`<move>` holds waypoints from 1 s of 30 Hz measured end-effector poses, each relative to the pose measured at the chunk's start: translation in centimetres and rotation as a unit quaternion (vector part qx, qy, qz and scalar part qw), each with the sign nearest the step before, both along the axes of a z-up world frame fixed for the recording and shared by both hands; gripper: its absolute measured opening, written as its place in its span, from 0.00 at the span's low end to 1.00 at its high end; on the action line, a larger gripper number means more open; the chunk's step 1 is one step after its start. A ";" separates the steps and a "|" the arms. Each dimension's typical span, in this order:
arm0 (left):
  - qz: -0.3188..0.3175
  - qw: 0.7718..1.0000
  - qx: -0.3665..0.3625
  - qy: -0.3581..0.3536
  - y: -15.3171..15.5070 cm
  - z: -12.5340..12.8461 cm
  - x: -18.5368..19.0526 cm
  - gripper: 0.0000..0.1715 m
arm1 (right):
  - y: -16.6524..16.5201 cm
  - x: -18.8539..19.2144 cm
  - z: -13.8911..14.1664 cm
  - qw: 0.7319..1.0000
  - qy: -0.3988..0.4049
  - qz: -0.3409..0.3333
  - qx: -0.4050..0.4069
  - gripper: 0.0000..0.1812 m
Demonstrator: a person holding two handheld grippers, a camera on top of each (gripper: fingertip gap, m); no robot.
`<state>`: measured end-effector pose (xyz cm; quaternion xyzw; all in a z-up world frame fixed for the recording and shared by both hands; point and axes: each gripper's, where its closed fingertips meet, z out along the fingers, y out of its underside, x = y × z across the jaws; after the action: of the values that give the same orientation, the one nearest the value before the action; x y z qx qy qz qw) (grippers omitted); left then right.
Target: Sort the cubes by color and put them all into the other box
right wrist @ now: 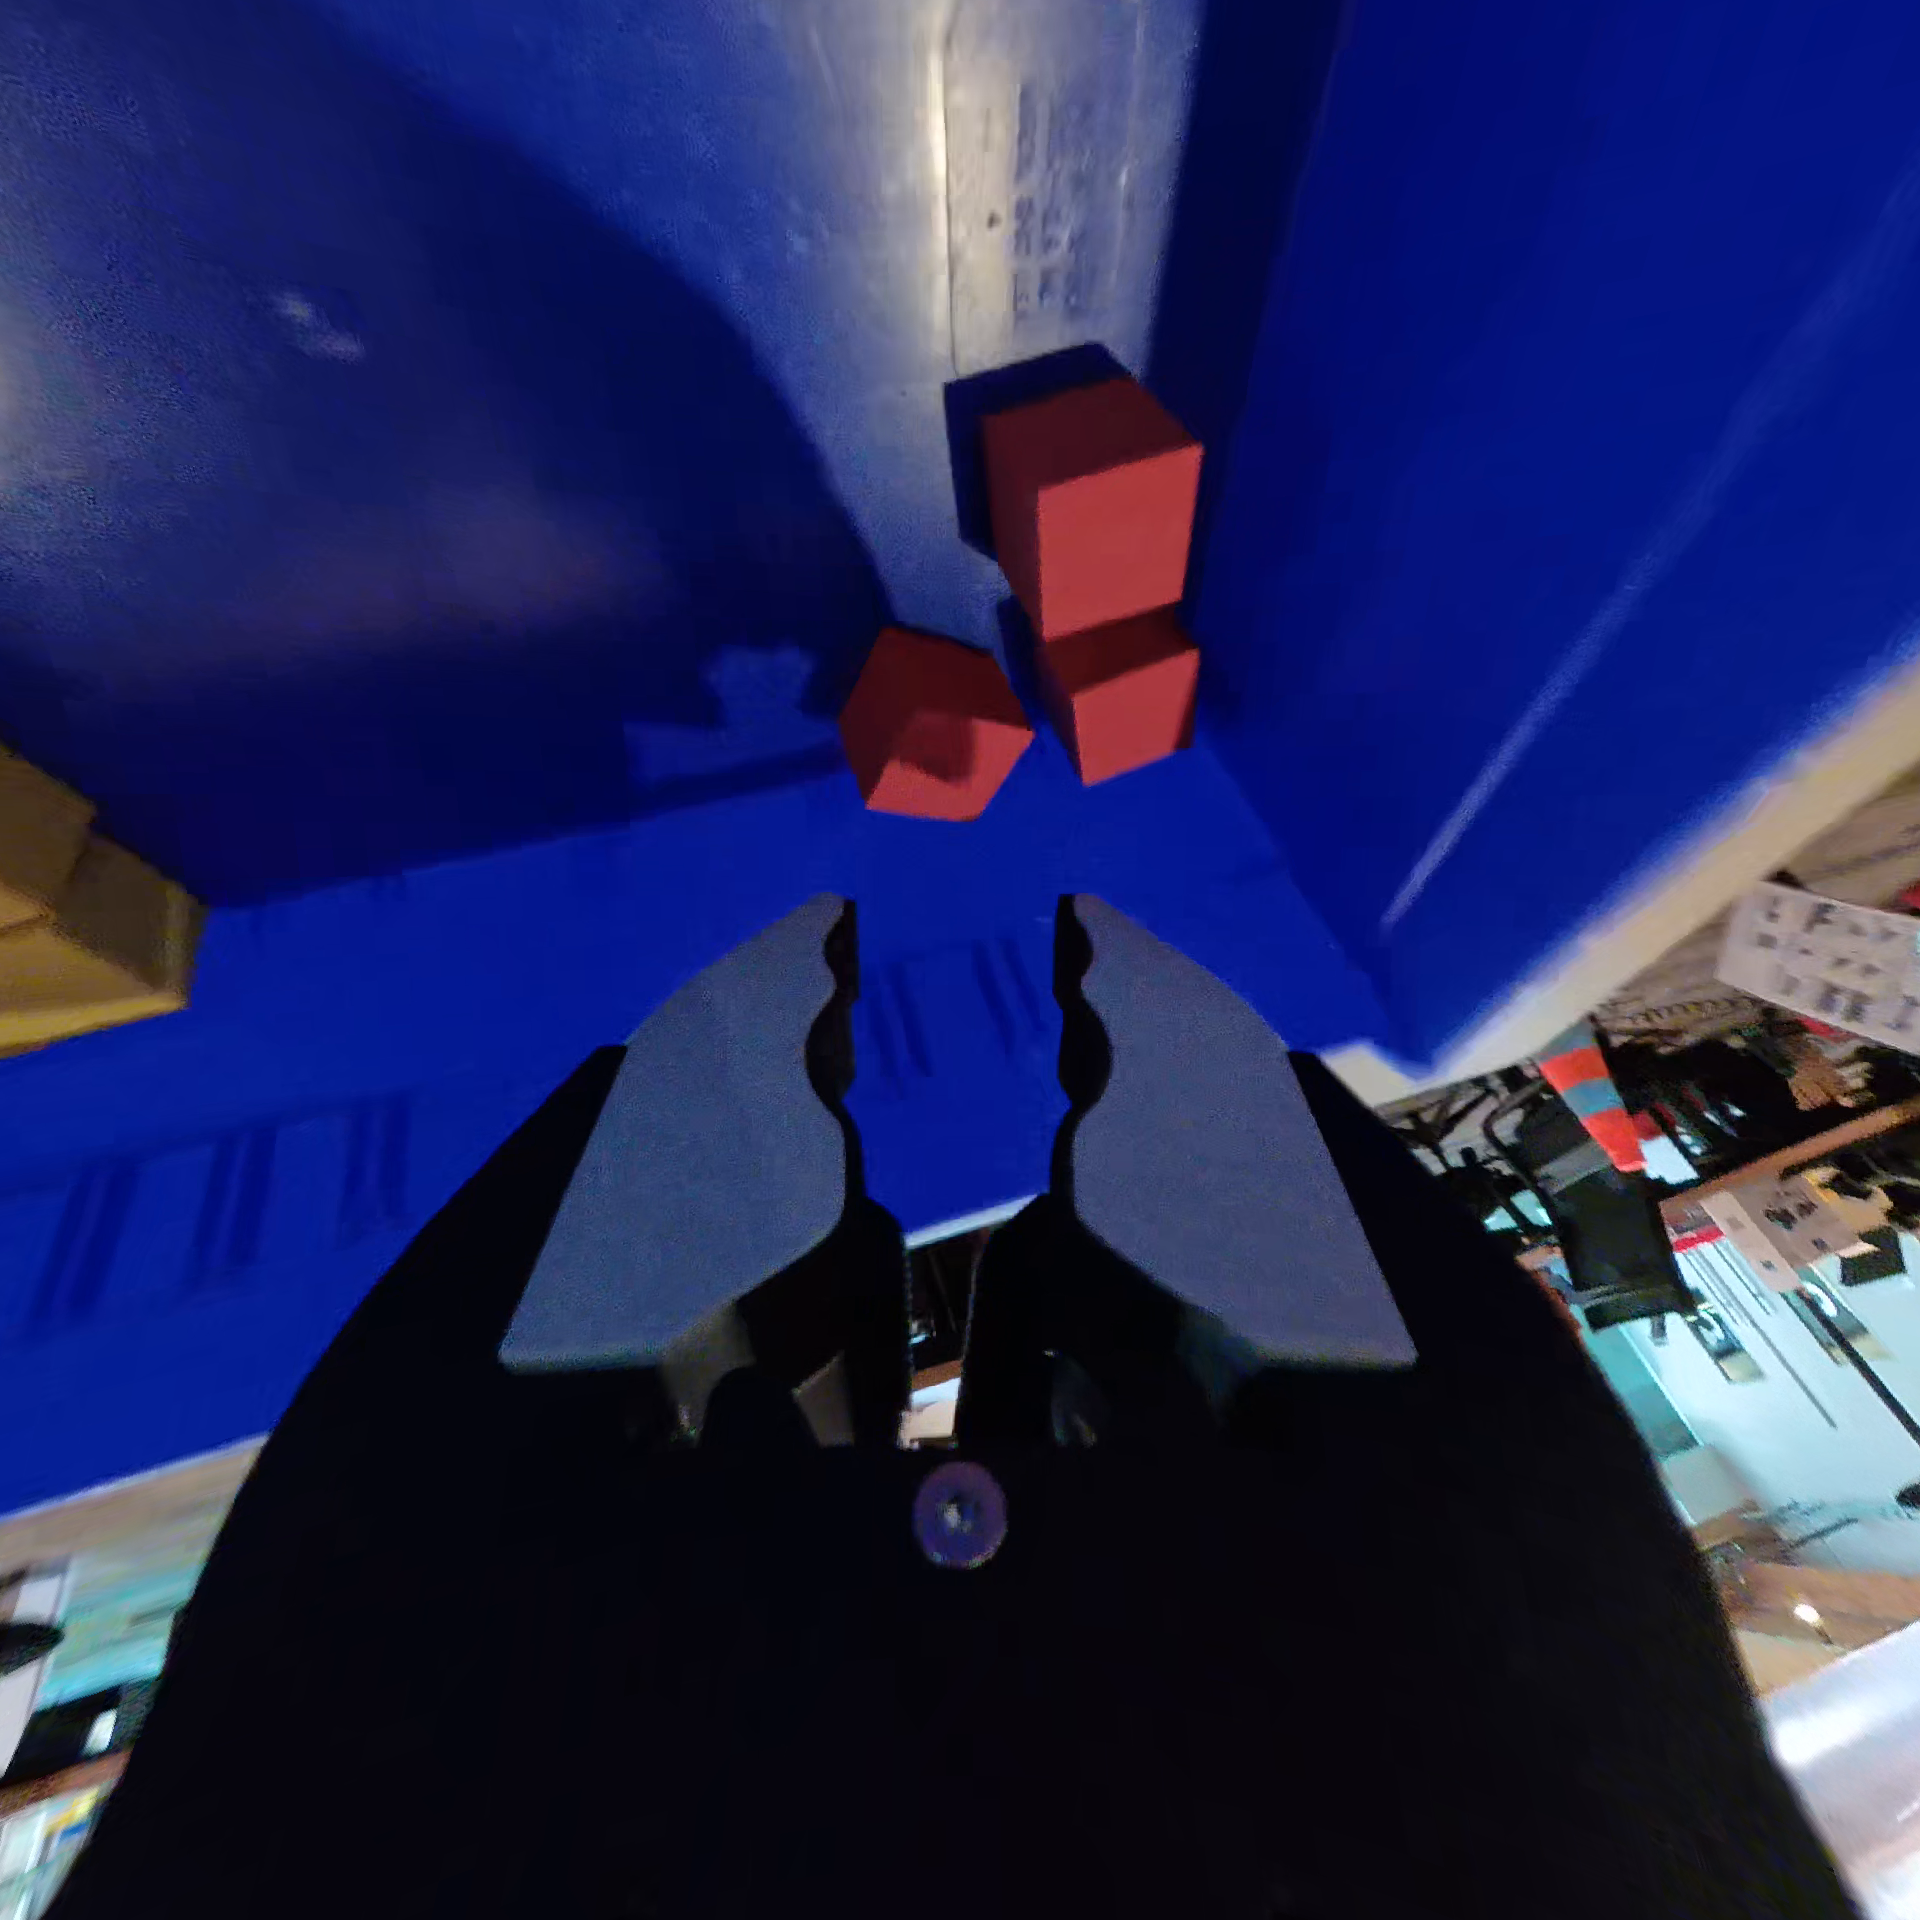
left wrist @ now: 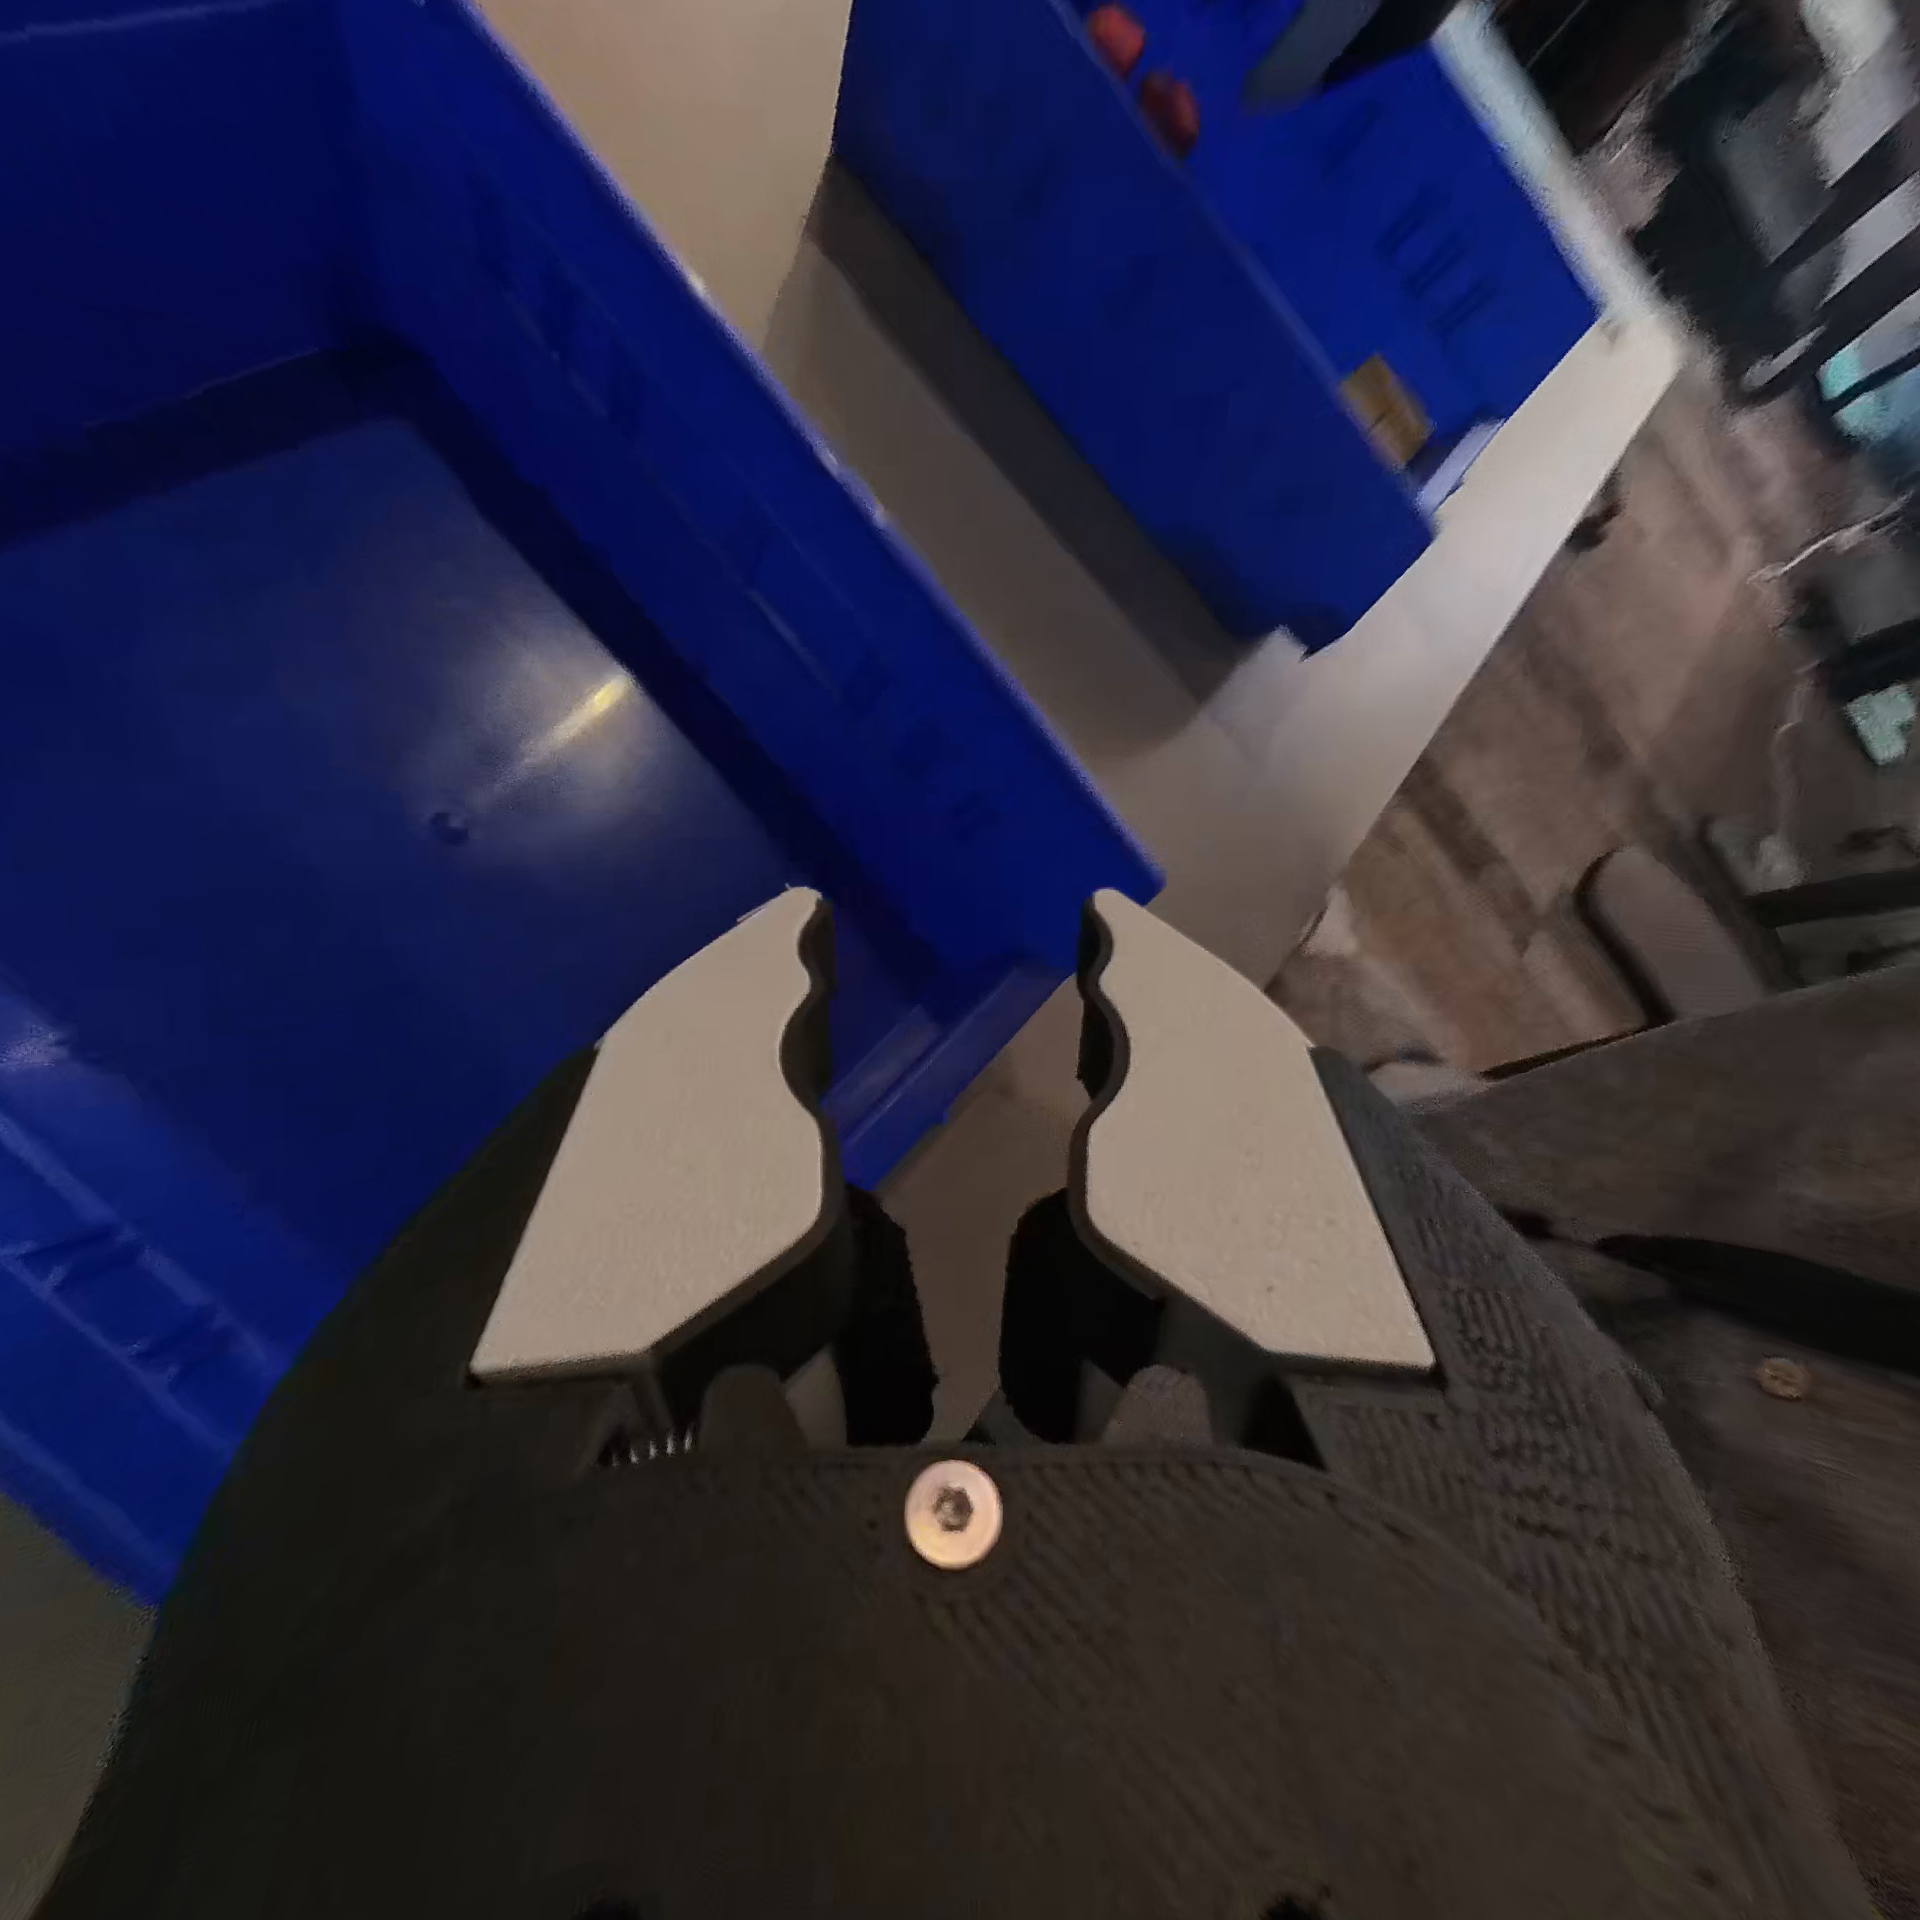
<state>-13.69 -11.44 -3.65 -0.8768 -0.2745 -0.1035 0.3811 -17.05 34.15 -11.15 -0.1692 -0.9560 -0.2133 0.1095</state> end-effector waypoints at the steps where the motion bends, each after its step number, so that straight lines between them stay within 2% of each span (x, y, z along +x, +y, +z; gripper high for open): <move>1: -0.010 0.999 -0.036 0.010 -0.4 -0.7 0.0 0.27 | -0.8 0.3 1.1 1.000 0.021 0.006 -0.005 0.20; 4: -0.048 0.986 -0.151 0.059 -1.6 -2.8 -0.6 0.25 | -4.3 1.2 4.7 0.992 0.115 0.042 -0.033 0.20; 7: -0.067 0.954 -0.287 0.049 -3.7 -5.9 -1.1 0.22 | -8.5 3.2 7.2 0.974 0.192 0.082 -0.085 0.21; 12: -0.118 0.905 -0.407 0.043 -6.0 -9.4 -1.8 0.24 | -11.5 6.5 7.8 0.953 0.249 0.141 -0.101 0.22; 16: -0.155 0.887 -0.434 0.039 -7.0 -10.2 -1.9 0.24 | -12.0 8.1 7.3 0.946 0.263 0.152 -0.115 0.22; 21: -0.174 0.886 -0.429 0.024 -6.9 -10.9 -1.8 0.24 | -11.7 8.8 7.0 0.941 0.275 0.144 -0.132 0.22; 24: -0.174 0.875 -0.451 0.019 -7.5 -12.0 -2.0 0.23 | -12.2 9.4 6.7 0.938 0.281 0.142 -0.144 0.21; 26: -0.173 0.872 -0.459 0.009 -7.9 -12.5 -1.9 0.17 | -12.8 9.9 6.7 0.934 0.291 0.144 -0.152 0.21; 29: -0.132 0.879 -0.457 0.017 -8.1 -12.2 -2.8 0.17 | -14.3 10.6 6.9 0.921 0.311 0.141 -0.187 0.20; 30: -0.106 0.893 -0.437 0.011 -7.8 -11.9 -3.2 0.17 | -15.1 10.8 7.0 0.913 0.320 0.140 -0.212 0.19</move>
<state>-16.86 -19.27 -15.51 -0.9799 -0.1932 -0.0028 -0.0503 -6.22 19.04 -4.15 -0.1124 -0.9065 0.0772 0.3996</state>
